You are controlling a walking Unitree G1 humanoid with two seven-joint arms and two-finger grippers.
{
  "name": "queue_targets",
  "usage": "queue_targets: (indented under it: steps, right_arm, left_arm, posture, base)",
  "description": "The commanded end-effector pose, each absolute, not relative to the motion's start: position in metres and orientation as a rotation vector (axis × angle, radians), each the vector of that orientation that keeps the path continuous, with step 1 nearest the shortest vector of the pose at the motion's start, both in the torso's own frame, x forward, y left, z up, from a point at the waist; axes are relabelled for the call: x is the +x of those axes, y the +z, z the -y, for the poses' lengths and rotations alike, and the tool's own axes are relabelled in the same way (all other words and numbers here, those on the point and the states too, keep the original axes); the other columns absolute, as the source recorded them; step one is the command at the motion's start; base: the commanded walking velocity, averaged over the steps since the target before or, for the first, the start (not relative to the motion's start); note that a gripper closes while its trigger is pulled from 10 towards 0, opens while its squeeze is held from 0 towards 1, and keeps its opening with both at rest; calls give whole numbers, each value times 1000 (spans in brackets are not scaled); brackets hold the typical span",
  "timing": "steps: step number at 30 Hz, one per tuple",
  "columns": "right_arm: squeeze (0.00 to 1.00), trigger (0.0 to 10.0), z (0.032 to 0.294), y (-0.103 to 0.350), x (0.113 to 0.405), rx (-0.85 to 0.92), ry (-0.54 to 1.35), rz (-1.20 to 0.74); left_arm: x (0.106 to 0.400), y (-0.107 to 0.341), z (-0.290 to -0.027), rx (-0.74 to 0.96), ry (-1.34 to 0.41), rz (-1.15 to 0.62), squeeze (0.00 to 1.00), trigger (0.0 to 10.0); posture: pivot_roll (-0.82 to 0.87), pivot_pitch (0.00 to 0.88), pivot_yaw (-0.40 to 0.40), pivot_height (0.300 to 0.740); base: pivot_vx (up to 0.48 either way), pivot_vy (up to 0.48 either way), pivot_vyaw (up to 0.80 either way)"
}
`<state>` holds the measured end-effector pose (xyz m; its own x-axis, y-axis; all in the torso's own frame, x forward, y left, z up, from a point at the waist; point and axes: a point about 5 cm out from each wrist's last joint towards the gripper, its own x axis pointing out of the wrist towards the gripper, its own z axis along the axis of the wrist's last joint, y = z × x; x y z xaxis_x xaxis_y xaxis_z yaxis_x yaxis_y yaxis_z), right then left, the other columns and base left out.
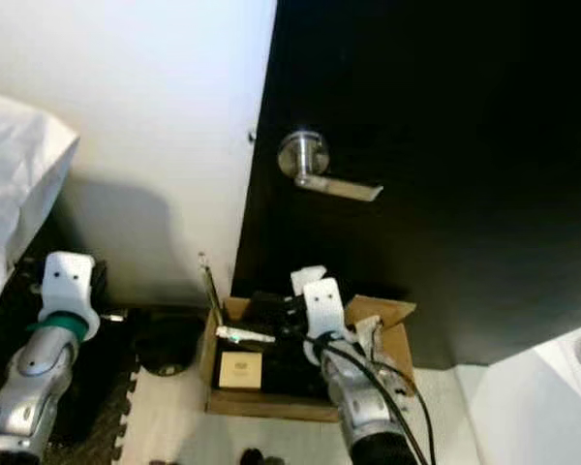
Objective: Clean up the room
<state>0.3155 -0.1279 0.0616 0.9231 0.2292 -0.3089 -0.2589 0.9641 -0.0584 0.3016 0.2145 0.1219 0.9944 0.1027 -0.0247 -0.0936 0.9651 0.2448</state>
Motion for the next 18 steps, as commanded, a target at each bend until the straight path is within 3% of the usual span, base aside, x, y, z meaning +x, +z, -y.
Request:
queue_targets:
  steps: [1, 2, 7, 9, 18]
  right_arm:
    - [0, 10000, 134, 53, 312, -121, 244, -342]
    - [0, 10000, 139, 52, 312, -142, 231, -346]
    - [0, 10000, 144, 51, 312, -155, 226, -350]
    - [0, 10000, 149, 51, 312, -167, 225, -354]
    - [0, 10000, 158, 46, 307, -185, 218, -379]
  left_arm:
    - [299, 117, -209, 273, 49, -43, 0, 10000]
    - [299, 119, -205, 361, -56, -18, 0, 10000]
    - [295, 117, -200, 442, -181, -4, 0, 10000]
    - [283, 110, -194, 542, -419, -54, 0, 10000]
    - [272, 104, -202, 558, -538, -155, 0, 10000]
  posture:
    - [126, 126, -122, 740]
    - [126, 125, -124, 740]
    - [121, 124, -130, 740]
    - [113, 134, -134, 740]
    - [103, 150, -149, 740]
  base:
    - [0, 0, 0]
    - [0, 0, 0]
    - [0, 0, 0]
    - [0, 0, 0]
    - [0, 0, 0]
